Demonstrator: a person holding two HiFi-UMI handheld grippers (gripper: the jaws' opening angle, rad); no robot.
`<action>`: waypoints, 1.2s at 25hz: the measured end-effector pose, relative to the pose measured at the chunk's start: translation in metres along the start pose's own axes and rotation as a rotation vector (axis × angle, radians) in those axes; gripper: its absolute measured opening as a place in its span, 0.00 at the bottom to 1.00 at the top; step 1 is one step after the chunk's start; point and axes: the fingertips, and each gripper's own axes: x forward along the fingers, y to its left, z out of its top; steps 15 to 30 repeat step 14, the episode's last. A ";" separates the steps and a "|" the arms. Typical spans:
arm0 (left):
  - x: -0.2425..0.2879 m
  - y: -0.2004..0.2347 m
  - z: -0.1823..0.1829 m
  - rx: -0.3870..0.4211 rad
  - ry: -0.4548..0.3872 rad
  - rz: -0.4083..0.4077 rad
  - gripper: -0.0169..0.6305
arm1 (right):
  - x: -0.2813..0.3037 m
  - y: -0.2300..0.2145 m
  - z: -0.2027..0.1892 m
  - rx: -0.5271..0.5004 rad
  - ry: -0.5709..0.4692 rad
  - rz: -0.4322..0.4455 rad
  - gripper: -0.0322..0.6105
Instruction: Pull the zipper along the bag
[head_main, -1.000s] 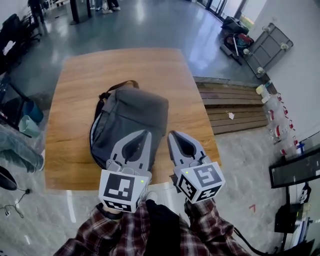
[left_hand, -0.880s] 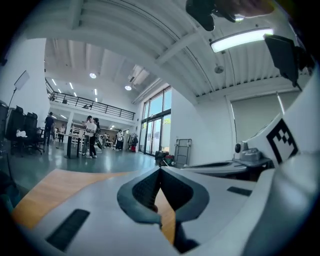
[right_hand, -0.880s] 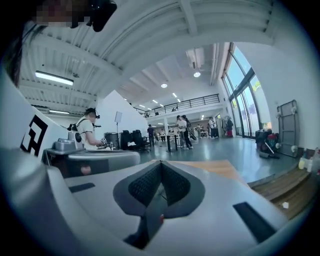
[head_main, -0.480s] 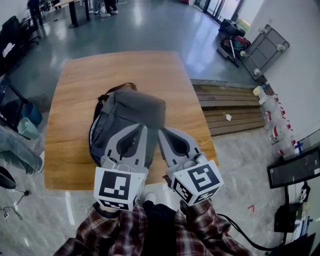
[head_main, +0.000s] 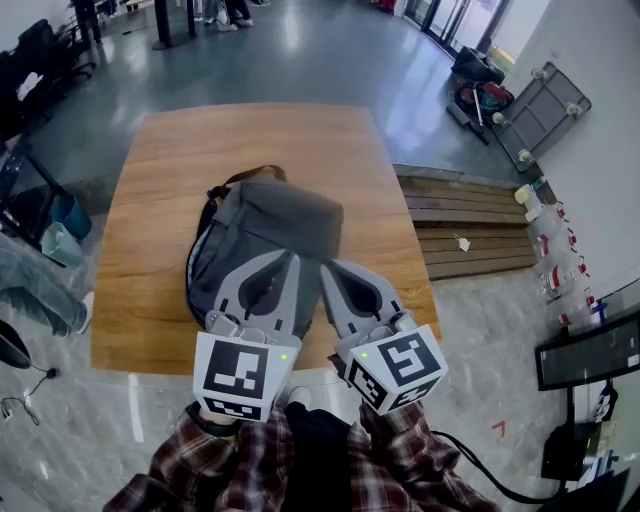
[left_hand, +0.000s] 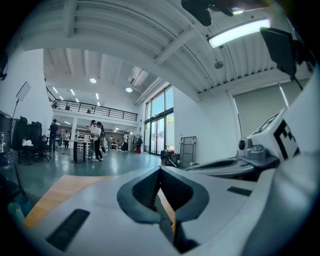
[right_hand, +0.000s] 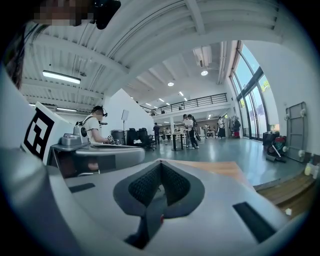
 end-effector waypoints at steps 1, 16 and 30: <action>-0.001 0.001 0.000 0.001 0.001 0.001 0.04 | 0.000 0.002 0.000 -0.001 0.001 0.004 0.06; 0.002 -0.001 -0.008 0.003 0.012 -0.009 0.04 | 0.001 0.001 -0.008 0.004 0.017 0.014 0.06; 0.002 -0.001 -0.008 0.003 0.012 -0.009 0.04 | 0.001 0.001 -0.008 0.004 0.017 0.014 0.06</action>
